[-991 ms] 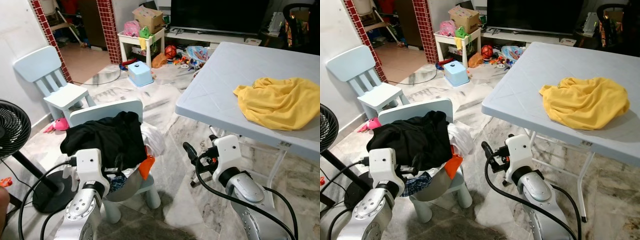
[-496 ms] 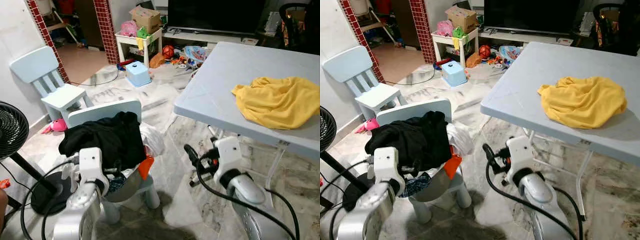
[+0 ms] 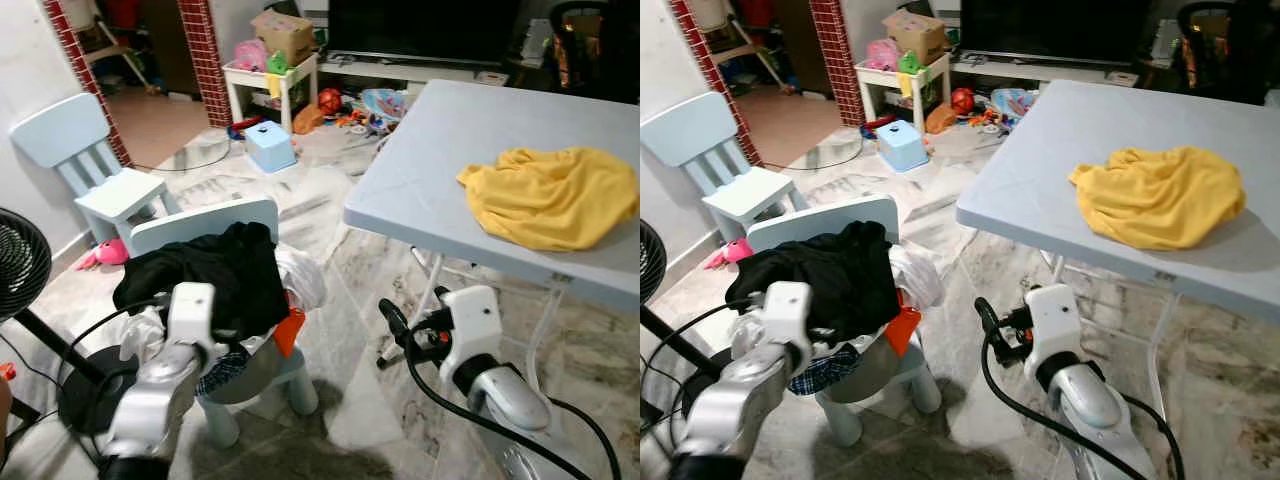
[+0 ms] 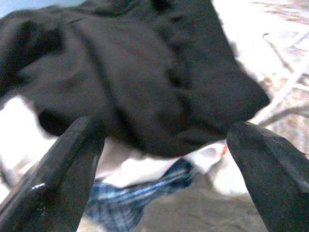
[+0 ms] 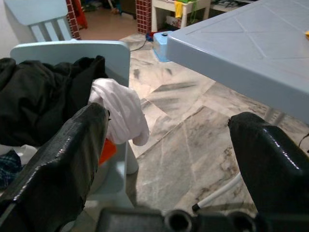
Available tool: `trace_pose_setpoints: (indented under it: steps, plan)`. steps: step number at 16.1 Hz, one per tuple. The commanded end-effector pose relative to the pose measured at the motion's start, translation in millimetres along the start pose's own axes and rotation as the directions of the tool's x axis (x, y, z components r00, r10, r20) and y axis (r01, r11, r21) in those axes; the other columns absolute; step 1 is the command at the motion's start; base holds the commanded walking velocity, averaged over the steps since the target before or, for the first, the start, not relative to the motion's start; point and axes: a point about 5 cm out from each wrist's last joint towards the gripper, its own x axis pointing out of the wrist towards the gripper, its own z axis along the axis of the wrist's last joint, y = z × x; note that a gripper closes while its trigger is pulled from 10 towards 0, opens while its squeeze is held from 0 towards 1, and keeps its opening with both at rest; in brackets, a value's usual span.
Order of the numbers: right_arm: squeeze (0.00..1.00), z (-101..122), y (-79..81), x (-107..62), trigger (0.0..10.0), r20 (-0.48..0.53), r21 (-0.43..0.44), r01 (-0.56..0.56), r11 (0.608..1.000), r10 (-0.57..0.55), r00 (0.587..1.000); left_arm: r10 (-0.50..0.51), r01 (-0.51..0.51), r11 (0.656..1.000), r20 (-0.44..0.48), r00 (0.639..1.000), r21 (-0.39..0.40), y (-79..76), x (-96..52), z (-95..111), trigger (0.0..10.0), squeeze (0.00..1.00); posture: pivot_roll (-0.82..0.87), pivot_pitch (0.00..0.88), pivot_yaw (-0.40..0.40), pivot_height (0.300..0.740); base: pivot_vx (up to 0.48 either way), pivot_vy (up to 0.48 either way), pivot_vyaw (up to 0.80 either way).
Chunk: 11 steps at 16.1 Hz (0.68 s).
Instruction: Hang hanger
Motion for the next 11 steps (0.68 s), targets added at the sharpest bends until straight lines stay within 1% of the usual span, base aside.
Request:
trace_pose_setpoints:
  steps: [1, 2, 4, 6, 9, 11]
  plan:
    - [0.00, 7, -0.9, -3.9, 10.0, 0.021, 0.006, 0.014, 1.000, -0.014, 1.000, -0.007, 0.007, 1.000, 0.001, 1.000, 0.018, -2.4, 4.0, -2, 10.0, 0.00, -0.14, 0.060, 0.035, 0.740, 0.000, 0.000, 0.00]
    - [0.00, 8, -1.1, -4.9, 10.0, 0.020, 0.013, 0.023, 1.000, -0.024, 1.000, -0.011, 0.011, 1.000, 0.000, 1.000, 0.015, -5.9, 8.6, -1, 10.0, 0.00, -0.15, 0.065, 0.036, 0.740, 0.000, 0.000, 0.00]
    - [0.00, 9, 0.1, -8.9, 10.0, 0.010, 0.018, 0.030, 0.999, -0.030, 0.999, -0.016, 0.016, 0.999, -0.014, 1.000, 0.041, -13.4, 23.2, 0, 10.0, 0.00, -0.17, 0.088, 0.036, 0.740, 0.000, 0.000, 0.00]
    - [0.00, 11, -0.9, -11.6, 10.0, 0.006, 0.016, 0.036, 0.999, -0.036, 0.999, -0.006, 0.005, 0.999, 0.013, 1.000, 0.035, -16.8, 31.4, 6, 10.0, 0.00, -0.19, 0.098, 0.035, 0.740, 0.000, 0.000, 0.00]
    - [0.00, 12, -1.6, -15.0, 10.0, -0.001, 0.016, 0.045, 0.999, -0.045, 0.999, 0.016, -0.019, 0.998, 0.055, 0.998, 0.065, -18.3, 40.3, 8, 10.0, 0.00, -0.20, 0.104, 0.035, 0.740, 0.000, 0.000, 0.00]
    - [0.00, 13, -0.5, -16.2, 10.0, -0.004, 0.016, 0.044, 0.999, -0.044, 0.999, -0.009, 0.006, 0.997, 0.043, 0.999, 0.075, -21.3, 43.0, 3, 10.0, 0.00, -0.21, 0.106, 0.039, 0.740, 0.000, 0.000, 0.00]
